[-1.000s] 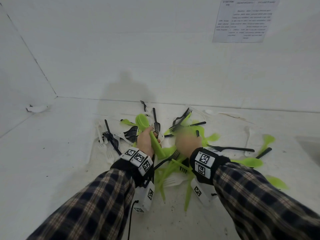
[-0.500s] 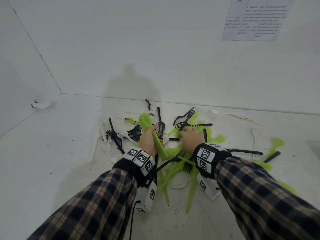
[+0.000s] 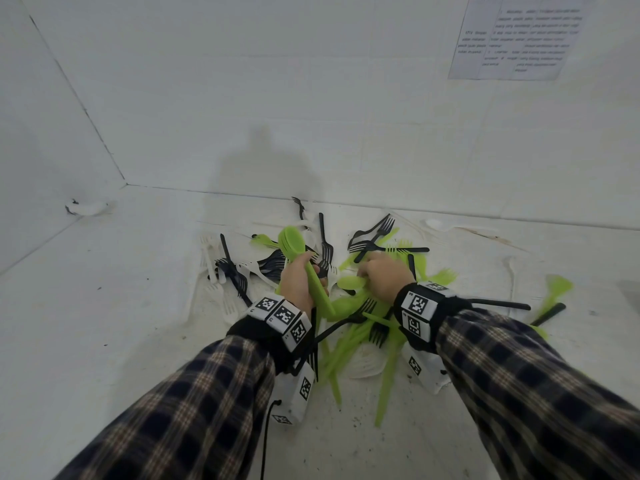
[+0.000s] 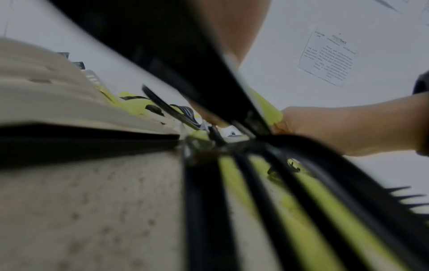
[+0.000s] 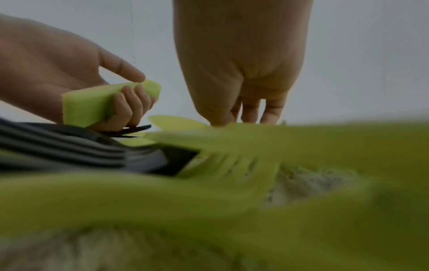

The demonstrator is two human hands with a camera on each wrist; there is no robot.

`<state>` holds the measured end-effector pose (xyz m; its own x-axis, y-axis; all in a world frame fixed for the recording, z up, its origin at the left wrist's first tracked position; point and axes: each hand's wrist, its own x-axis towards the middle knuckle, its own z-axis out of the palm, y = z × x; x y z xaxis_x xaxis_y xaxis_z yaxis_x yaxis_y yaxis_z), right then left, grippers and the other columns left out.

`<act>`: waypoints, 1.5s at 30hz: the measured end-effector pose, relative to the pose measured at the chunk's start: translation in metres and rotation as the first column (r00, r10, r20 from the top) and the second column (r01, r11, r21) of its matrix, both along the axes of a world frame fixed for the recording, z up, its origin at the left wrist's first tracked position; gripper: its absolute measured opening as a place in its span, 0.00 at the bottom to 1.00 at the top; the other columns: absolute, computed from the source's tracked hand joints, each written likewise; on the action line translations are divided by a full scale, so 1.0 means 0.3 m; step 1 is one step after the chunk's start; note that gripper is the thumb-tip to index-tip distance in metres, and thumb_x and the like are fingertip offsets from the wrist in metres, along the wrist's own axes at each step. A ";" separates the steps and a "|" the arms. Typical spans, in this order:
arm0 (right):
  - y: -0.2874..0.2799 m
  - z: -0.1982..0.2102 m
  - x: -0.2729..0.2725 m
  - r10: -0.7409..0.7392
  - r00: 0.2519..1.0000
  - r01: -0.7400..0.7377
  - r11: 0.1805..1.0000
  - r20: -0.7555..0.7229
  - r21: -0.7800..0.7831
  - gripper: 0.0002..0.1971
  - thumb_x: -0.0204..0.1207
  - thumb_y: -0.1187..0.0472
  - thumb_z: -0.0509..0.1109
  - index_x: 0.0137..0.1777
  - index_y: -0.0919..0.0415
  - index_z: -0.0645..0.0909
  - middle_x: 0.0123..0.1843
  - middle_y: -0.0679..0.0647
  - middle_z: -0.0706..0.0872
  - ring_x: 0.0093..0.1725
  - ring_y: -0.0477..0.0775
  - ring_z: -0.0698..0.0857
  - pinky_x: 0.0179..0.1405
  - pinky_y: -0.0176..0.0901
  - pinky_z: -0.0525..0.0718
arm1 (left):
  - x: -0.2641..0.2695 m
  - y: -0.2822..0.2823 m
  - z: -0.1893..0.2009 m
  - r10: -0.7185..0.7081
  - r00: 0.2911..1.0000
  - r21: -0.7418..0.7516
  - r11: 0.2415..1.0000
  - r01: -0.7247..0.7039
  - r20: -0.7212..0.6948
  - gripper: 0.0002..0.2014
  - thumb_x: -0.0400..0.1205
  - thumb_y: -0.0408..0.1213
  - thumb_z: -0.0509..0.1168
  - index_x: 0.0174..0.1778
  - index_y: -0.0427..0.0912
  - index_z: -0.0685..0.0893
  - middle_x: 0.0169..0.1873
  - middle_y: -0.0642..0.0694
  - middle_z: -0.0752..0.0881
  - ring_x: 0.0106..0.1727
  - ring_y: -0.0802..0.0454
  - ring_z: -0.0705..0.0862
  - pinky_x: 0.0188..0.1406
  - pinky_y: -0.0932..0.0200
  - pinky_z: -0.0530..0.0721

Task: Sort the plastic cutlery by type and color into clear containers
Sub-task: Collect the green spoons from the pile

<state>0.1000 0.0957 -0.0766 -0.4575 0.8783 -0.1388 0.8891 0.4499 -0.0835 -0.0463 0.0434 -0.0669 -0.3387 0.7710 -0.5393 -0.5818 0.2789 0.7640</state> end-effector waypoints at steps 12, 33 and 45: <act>-0.032 0.077 0.012 -0.107 0.799 0.267 0.945 -0.592 0.190 0.15 0.86 0.57 0.53 0.55 0.68 0.76 0.49 0.62 0.84 0.49 0.65 0.81 0.51 0.53 0.73 | -0.005 -0.026 0.011 -0.499 0.021 -0.422 0.755 0.502 -0.867 0.07 0.74 0.36 0.73 0.45 0.41 0.83 0.34 0.52 0.78 0.44 0.50 0.81 0.41 0.63 0.76; -0.140 0.115 0.042 -0.193 0.429 0.384 0.923 -0.882 -0.015 0.13 0.86 0.61 0.55 0.47 0.72 0.74 0.35 0.58 0.75 0.39 0.56 0.72 0.34 0.41 0.60 | -0.040 -0.053 0.040 -0.280 -0.003 -0.247 0.841 0.482 -0.960 0.14 0.82 0.52 0.60 0.41 0.44 0.74 0.32 0.47 0.80 0.37 0.46 0.80 0.41 0.55 0.79; -0.160 0.076 0.020 -0.233 0.682 0.151 0.972 -0.693 -0.179 0.11 0.75 0.67 0.68 0.55 0.61 0.86 0.57 0.56 0.84 0.61 0.54 0.79 0.53 0.32 0.69 | -0.049 -0.082 0.066 -0.253 0.344 -0.076 0.888 0.453 -0.904 0.23 0.80 0.50 0.64 0.21 0.42 0.70 0.19 0.49 0.73 0.23 0.53 0.71 0.26 0.60 0.68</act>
